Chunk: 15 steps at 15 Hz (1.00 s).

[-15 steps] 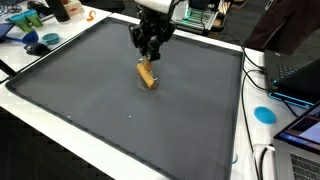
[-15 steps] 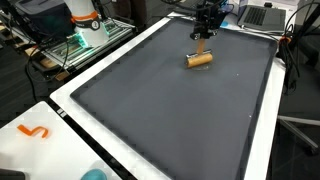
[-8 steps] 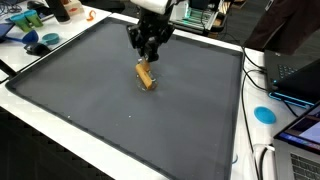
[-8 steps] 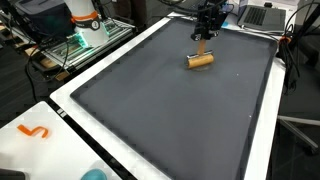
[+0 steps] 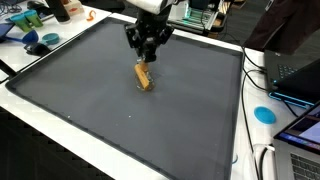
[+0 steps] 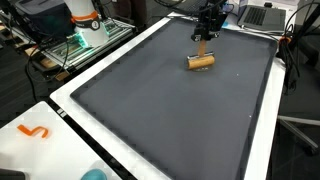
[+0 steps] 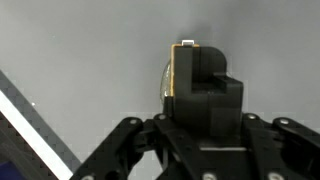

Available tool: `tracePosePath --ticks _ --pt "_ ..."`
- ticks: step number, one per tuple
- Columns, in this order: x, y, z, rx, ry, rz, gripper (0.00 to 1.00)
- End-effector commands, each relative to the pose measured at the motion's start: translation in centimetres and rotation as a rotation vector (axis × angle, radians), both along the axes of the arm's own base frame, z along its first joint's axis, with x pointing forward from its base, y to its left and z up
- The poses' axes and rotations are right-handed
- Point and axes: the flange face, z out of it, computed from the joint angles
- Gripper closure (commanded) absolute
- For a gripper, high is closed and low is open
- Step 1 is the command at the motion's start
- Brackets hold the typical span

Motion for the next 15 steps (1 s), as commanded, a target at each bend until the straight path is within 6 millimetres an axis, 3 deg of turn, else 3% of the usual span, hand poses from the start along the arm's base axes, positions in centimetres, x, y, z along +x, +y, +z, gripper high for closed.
tracePosePath --ticks 1,15 --pt "1.2 -2.3 -4.5 -0.03 -0.006 -0.058 0.76" --pt "2.1 -4.2 -5.1 -0.042 -0.007 -0.173 0.76"
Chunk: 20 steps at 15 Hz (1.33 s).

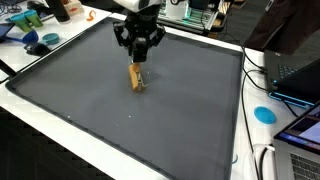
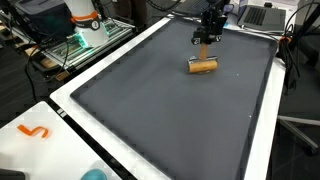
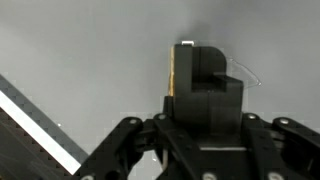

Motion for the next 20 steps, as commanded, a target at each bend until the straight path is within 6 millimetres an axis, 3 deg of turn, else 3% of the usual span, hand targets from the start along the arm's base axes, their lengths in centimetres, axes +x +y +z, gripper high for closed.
tracePosePath --ticks 1,15,20 --pt "0.9 -2.1 -5.2 -0.036 0.038 -0.032 0.76" --pt "2.6 -4.6 -6.0 -0.091 0.016 -0.103 0.76" --pt "3.5 -5.4 -5.1 -0.091 -0.01 -0.119 0.76"
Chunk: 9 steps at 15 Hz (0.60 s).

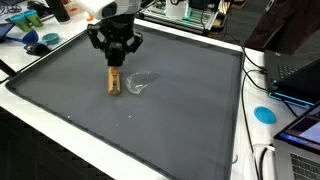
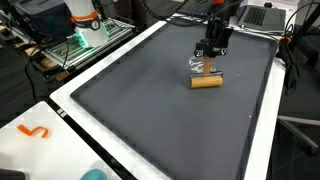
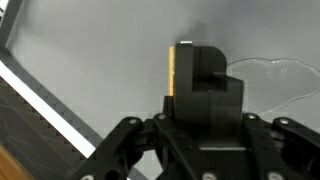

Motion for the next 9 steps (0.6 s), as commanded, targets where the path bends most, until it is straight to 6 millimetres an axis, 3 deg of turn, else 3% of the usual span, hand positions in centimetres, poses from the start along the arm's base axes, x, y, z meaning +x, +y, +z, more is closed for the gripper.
tracePosePath --ticks 1,5,9 --pt "-0.1 -1.1 -3.6 -0.004 0.037 -0.04 0.76" --pt "-0.4 -1.8 -0.7 0.011 -0.002 -0.07 0.76" --pt "-0.8 -2.5 0.8 0.017 -0.031 -0.103 0.76"
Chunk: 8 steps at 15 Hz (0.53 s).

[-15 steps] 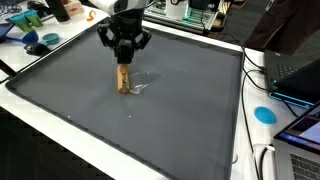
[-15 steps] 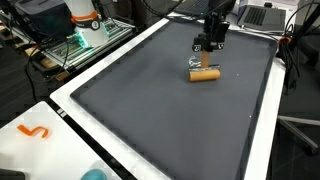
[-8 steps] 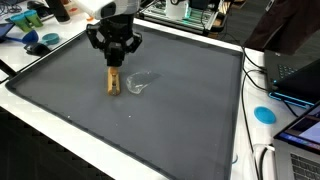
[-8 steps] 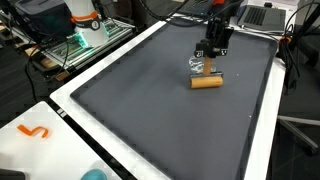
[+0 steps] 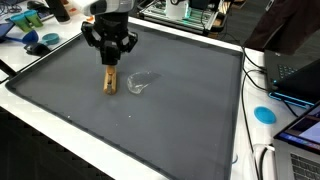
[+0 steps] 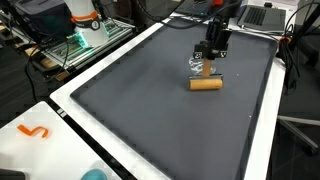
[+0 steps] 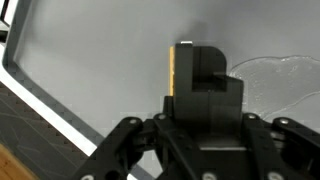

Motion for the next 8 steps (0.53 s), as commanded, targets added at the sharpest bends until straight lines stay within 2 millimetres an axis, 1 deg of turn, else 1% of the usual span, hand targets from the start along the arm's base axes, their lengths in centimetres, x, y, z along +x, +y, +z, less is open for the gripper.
tracePosePath --ticks 1,3,5,8 --pt "-1.3 -1.2 0.9 0.007 -0.013 -0.05 0.76" --pt "-1.6 -1.5 1.9 0.001 -0.032 -0.064 0.76" --pt "-2.1 -1.3 3.3 0.018 -0.052 -0.072 0.76" --pt "-2.8 -0.3 6.2 0.079 -0.072 -0.096 0.76"
